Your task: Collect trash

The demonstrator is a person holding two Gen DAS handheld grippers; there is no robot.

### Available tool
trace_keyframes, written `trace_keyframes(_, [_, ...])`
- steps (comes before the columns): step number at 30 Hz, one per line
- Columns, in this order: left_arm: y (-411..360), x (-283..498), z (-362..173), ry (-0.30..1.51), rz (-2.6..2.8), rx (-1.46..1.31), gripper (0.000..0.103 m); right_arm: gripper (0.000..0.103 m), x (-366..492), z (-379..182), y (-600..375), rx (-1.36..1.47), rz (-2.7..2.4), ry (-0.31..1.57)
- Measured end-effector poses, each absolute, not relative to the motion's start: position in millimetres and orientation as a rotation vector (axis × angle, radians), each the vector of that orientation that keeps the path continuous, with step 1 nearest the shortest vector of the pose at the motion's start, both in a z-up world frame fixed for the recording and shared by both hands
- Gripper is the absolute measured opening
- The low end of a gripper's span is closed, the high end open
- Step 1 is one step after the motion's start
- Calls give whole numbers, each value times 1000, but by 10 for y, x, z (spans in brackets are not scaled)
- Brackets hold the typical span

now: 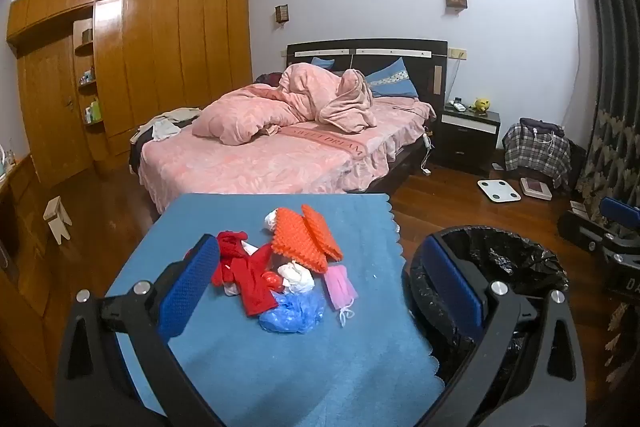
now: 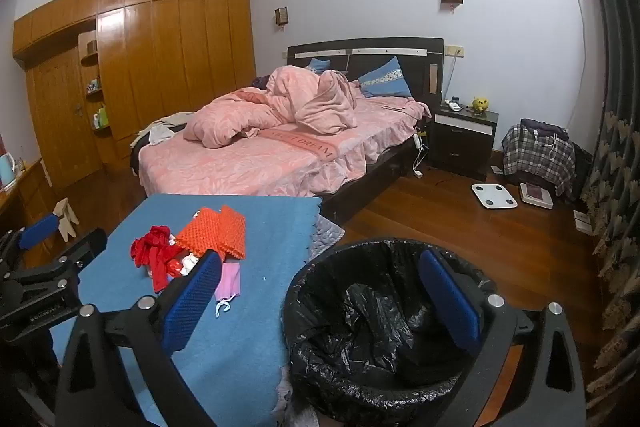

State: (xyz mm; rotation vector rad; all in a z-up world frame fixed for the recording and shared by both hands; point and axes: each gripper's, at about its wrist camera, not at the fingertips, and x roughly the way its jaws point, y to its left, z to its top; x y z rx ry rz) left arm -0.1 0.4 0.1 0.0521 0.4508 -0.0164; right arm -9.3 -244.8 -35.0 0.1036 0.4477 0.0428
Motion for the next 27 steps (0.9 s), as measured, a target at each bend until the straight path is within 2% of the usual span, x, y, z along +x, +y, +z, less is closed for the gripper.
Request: trace_keyframes(27, [5, 1, 1, 454, -15, 54, 98, 97, -84, -365, -2425, 106, 45, 453])
